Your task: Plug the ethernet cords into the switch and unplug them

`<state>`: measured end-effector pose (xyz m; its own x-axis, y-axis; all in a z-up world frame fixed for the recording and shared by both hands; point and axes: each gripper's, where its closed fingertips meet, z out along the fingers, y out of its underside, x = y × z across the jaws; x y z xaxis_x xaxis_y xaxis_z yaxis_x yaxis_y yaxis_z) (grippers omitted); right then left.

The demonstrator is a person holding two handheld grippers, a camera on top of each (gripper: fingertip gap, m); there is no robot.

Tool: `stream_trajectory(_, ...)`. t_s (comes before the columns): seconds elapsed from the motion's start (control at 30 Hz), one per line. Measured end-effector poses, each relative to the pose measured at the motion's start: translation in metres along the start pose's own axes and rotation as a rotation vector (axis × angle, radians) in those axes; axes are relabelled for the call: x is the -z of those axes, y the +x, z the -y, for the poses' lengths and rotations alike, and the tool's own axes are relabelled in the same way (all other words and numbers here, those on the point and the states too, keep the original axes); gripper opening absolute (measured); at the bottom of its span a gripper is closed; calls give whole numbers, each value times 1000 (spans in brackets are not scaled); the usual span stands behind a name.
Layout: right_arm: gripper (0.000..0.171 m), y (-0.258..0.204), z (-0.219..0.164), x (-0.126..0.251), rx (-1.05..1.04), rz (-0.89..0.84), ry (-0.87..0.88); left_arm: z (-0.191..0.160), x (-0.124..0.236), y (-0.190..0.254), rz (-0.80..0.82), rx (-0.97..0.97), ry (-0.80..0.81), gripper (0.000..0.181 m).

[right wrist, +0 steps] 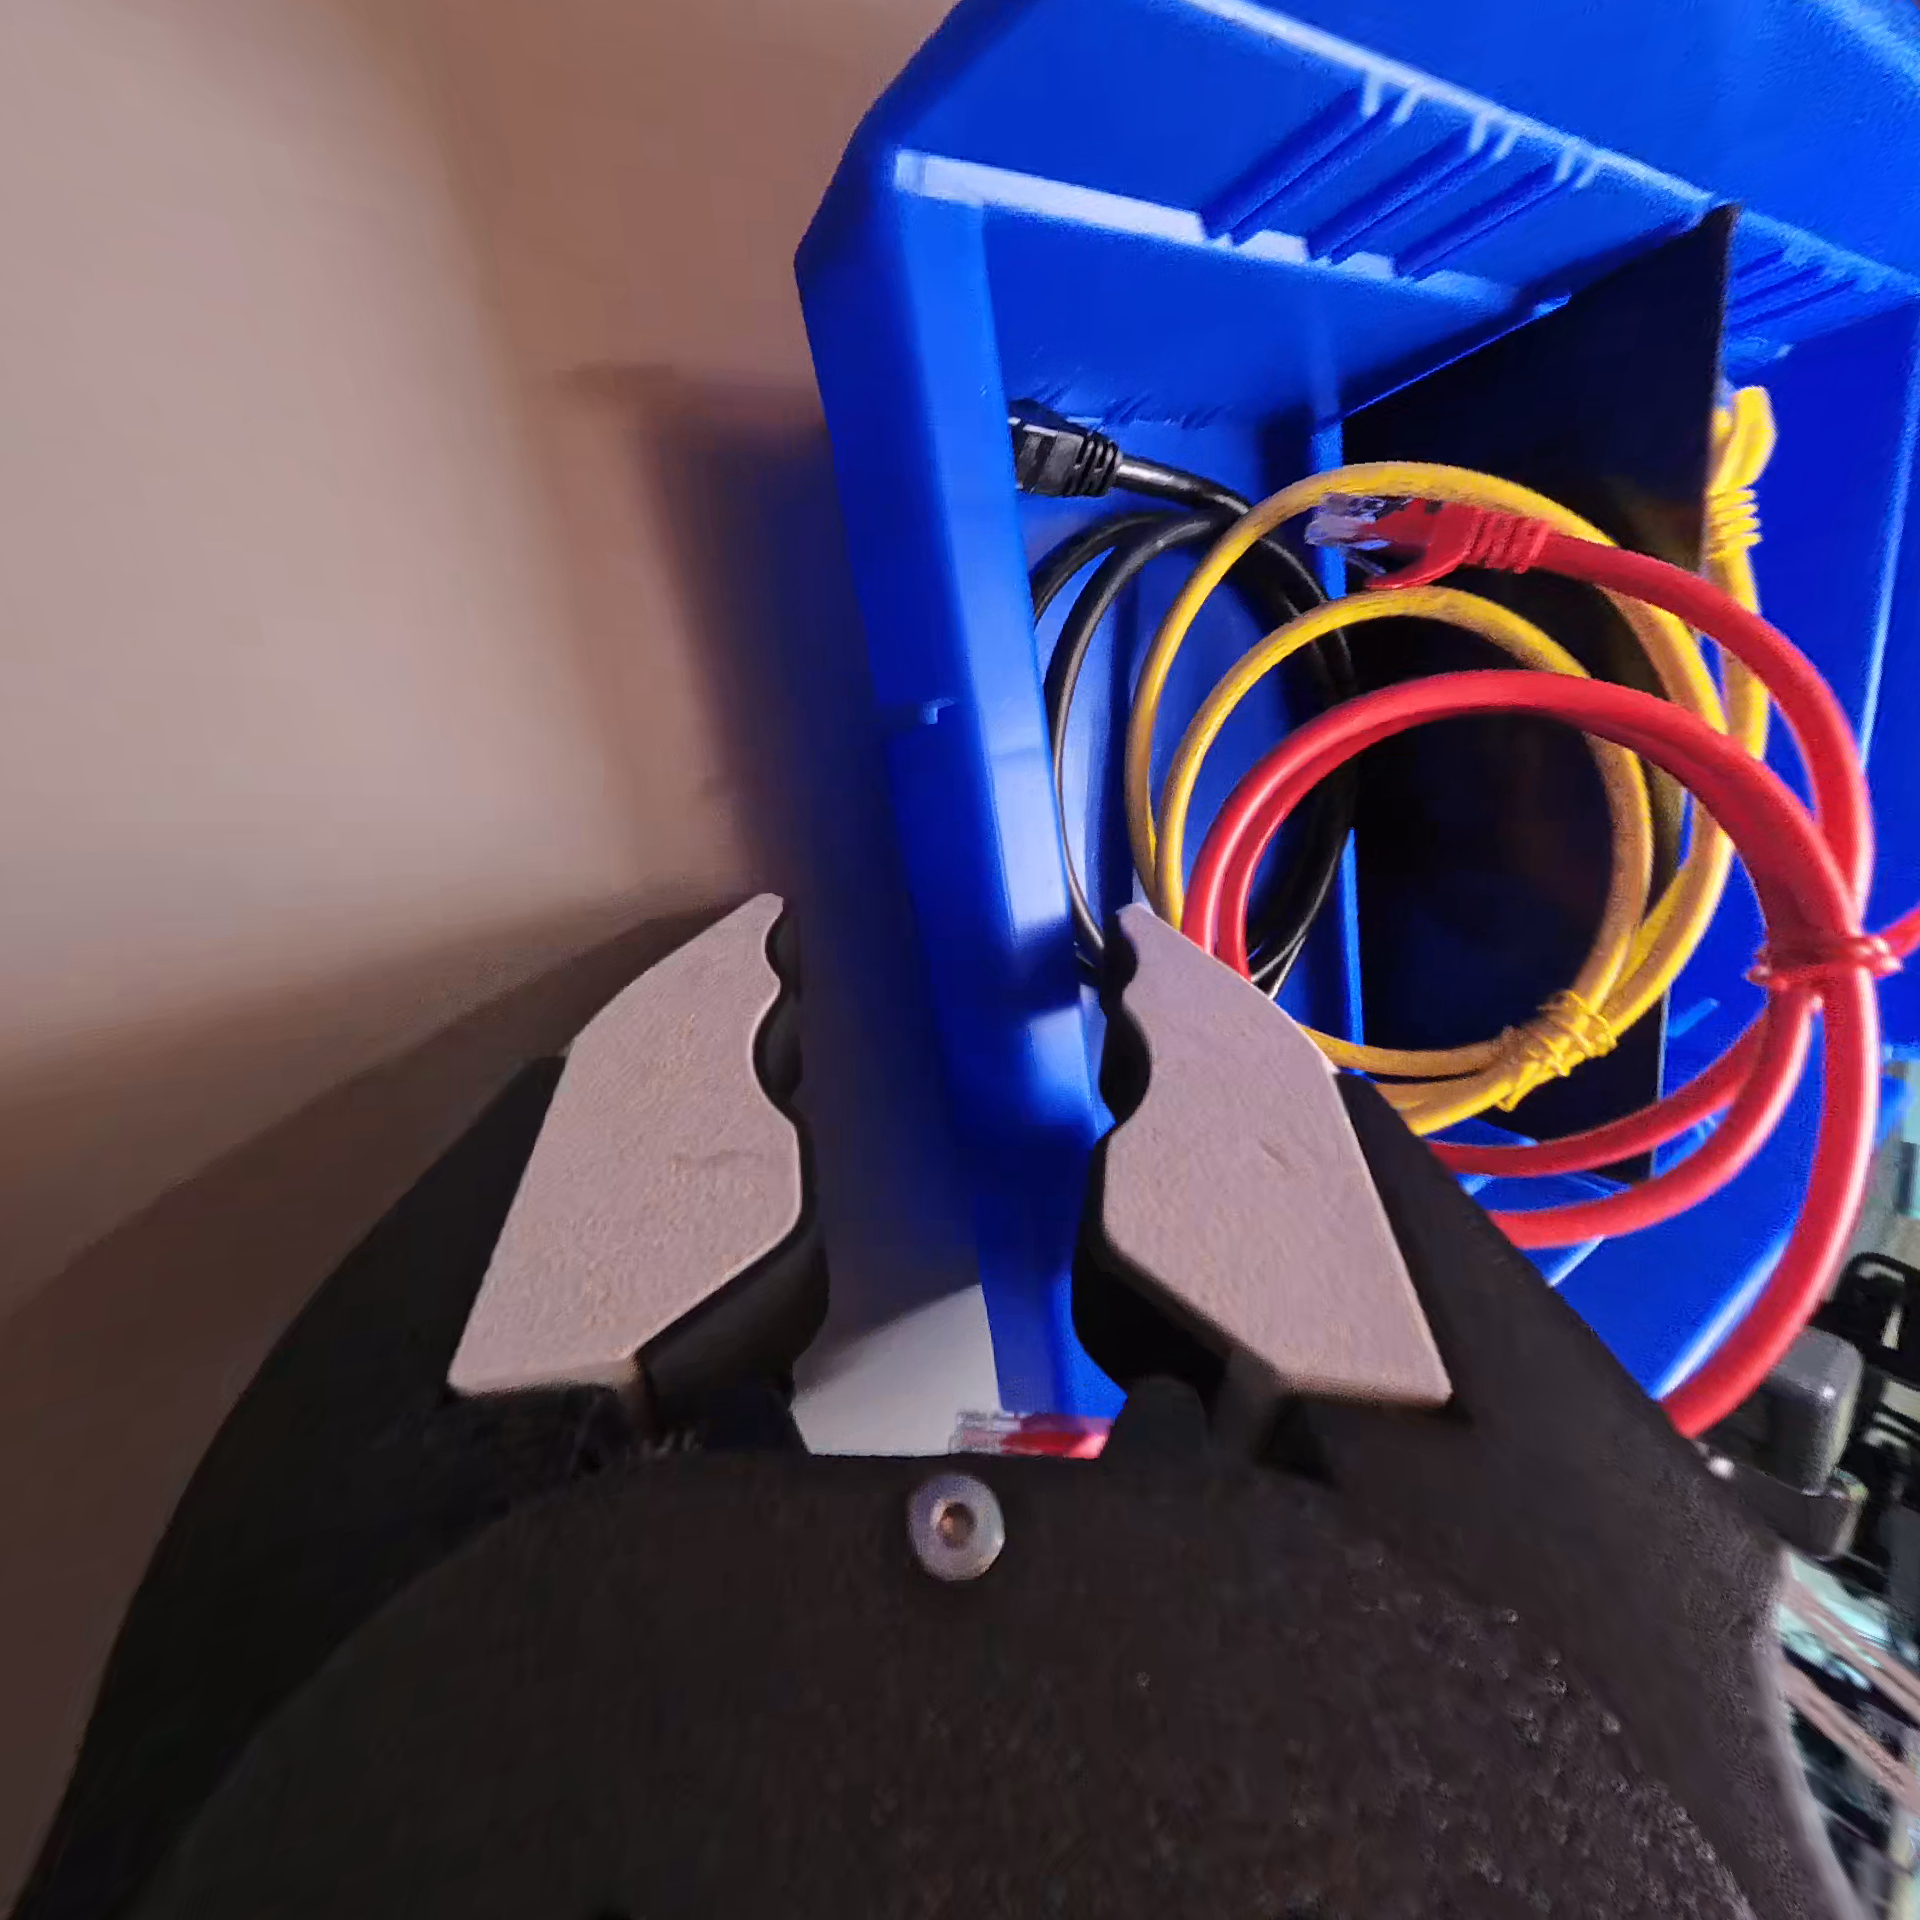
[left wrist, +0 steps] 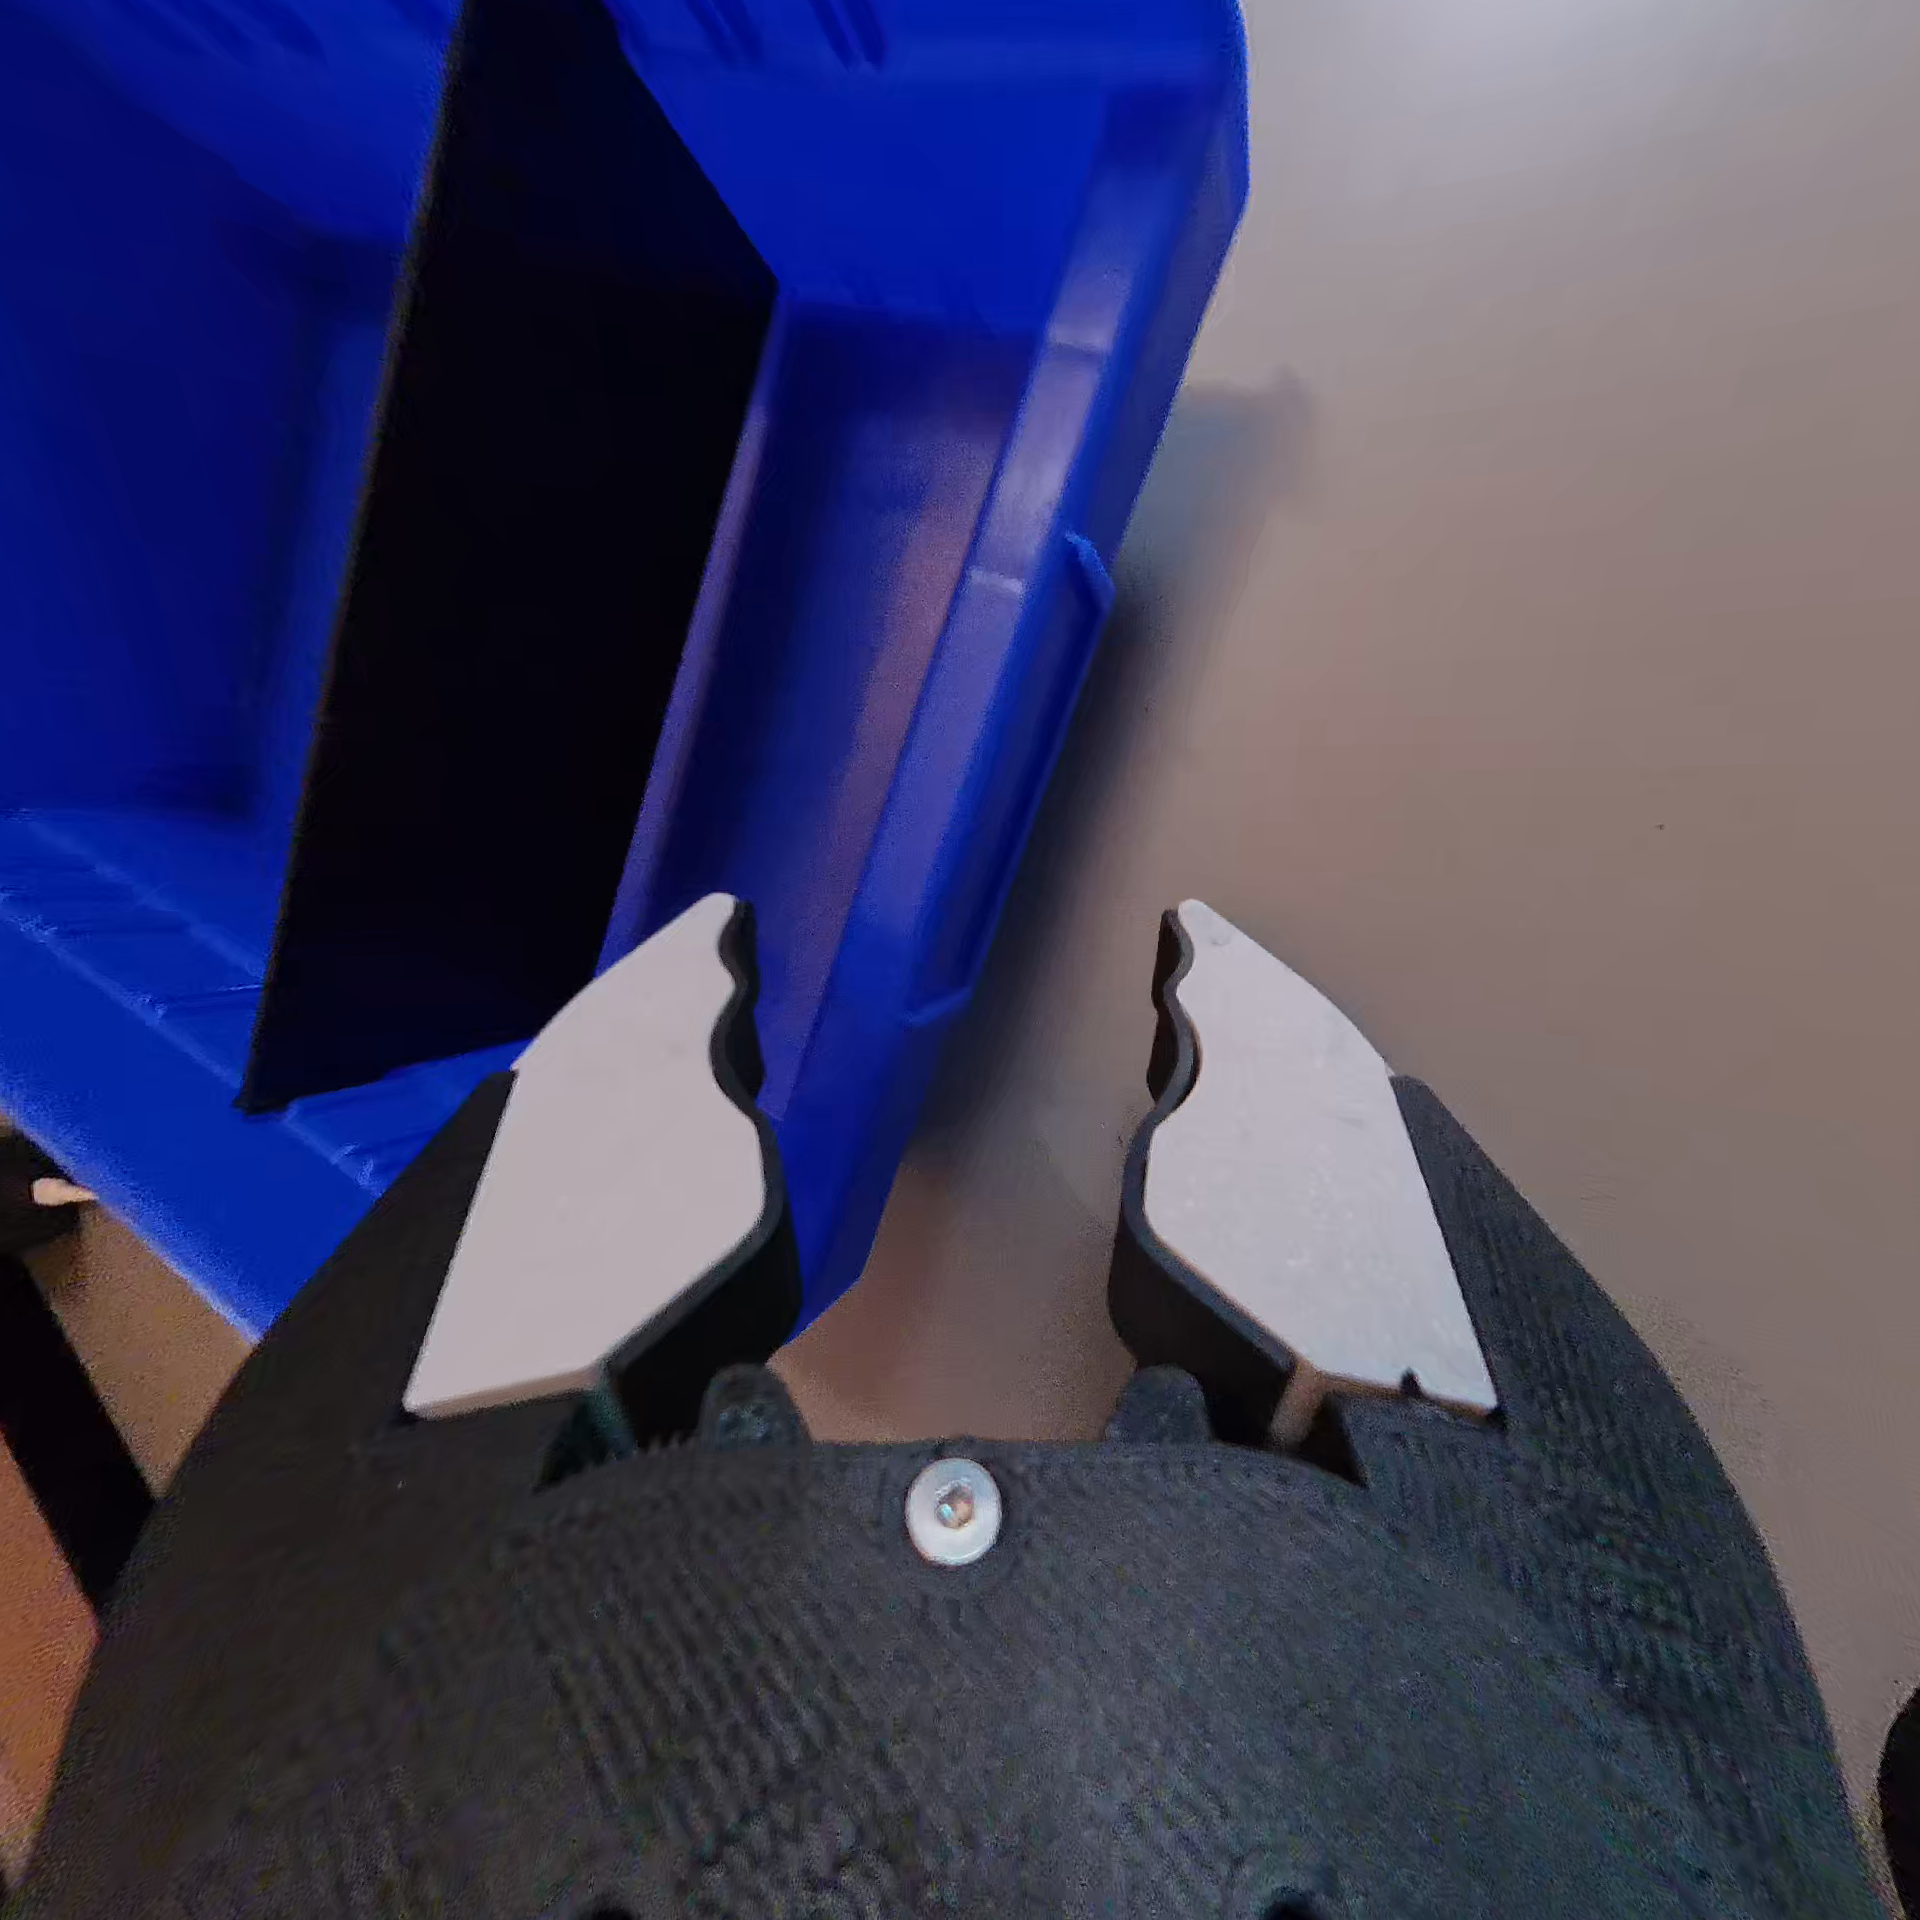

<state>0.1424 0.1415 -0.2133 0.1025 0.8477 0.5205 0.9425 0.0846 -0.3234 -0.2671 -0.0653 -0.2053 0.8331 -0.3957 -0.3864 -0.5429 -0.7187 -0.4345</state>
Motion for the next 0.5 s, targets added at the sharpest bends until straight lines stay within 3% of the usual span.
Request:
stream_trajectory(0.13,42,1,0,-11,58,12,-48,-4,-12,-1,37,-32,-84,72)
stream_trajectory(0.37,43,4,-4,-12,49,11,-56,1,-17,-12,231,-48,-113,61)
stream_trajectory(0.5,40,3,-9,-11,51,15,-71,14,-23,-6,195,-82,-116,58)
